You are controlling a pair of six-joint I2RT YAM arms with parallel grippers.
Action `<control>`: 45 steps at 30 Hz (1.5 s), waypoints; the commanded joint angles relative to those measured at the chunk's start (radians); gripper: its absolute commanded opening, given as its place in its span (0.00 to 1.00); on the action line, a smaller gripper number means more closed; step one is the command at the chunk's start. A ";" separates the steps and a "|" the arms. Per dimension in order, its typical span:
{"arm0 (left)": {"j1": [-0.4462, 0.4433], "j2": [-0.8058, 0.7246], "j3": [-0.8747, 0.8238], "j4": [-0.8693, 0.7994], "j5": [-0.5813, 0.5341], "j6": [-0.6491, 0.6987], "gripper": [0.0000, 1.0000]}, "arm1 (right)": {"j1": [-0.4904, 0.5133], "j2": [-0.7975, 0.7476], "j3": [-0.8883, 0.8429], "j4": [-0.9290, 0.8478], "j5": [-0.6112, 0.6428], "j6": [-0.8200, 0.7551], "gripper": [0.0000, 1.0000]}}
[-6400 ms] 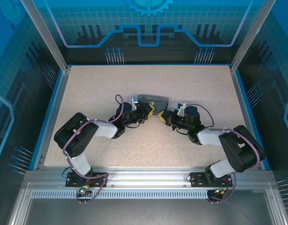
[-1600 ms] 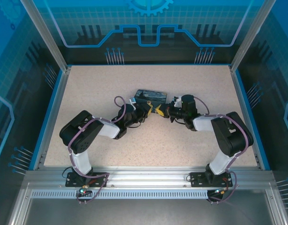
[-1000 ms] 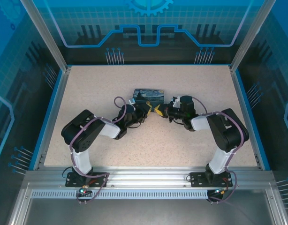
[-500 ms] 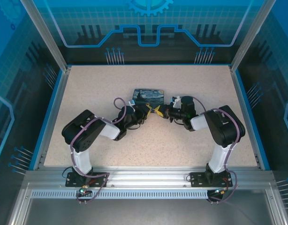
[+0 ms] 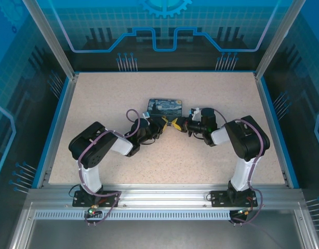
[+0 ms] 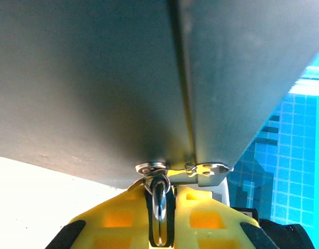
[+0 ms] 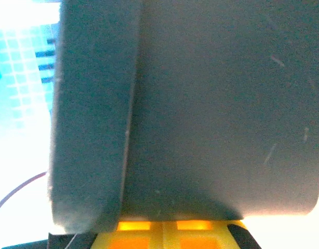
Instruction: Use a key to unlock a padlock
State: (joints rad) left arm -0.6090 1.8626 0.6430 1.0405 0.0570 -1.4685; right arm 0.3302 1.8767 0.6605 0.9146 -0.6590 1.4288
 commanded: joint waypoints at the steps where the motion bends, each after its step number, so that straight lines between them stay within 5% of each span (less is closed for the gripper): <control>1: -0.066 0.000 0.023 0.189 0.180 -0.008 0.00 | 0.058 -0.021 -0.030 0.048 0.106 0.108 0.00; 8: -0.067 0.023 0.017 0.235 0.172 -0.005 0.00 | 0.108 0.019 -0.059 0.201 0.177 0.362 0.00; 15: -0.068 0.040 0.006 0.273 0.170 -0.015 0.00 | 0.123 0.047 -0.059 0.247 0.199 0.428 0.00; 27: -0.061 0.040 -0.033 0.320 0.257 0.007 0.00 | 0.048 0.031 0.018 0.073 0.035 0.219 0.00; 45: -0.029 0.092 -0.048 0.336 0.388 0.086 0.00 | 0.067 -0.006 0.006 0.055 0.077 0.214 0.00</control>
State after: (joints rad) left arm -0.5800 1.9450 0.5900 1.2530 0.1471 -1.4151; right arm 0.3641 1.9003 0.6415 0.9691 -0.6098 1.6665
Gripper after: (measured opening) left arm 0.129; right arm 0.049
